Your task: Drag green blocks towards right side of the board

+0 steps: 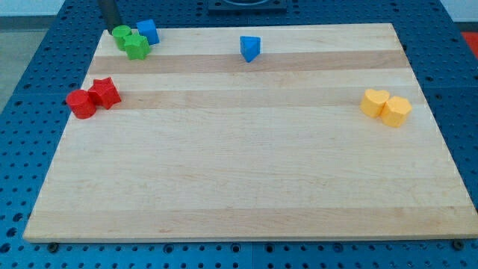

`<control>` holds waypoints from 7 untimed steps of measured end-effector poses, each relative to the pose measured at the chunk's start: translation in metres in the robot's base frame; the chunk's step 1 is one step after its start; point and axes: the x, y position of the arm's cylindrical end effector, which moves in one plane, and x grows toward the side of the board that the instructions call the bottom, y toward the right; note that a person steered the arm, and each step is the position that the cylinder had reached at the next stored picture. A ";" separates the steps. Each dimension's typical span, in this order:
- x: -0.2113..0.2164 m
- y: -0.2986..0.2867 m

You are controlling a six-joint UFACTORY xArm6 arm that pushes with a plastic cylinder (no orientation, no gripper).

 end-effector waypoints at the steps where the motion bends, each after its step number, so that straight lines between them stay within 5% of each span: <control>1: 0.023 0.010; 4: 0.043 0.009; 7: 0.054 0.110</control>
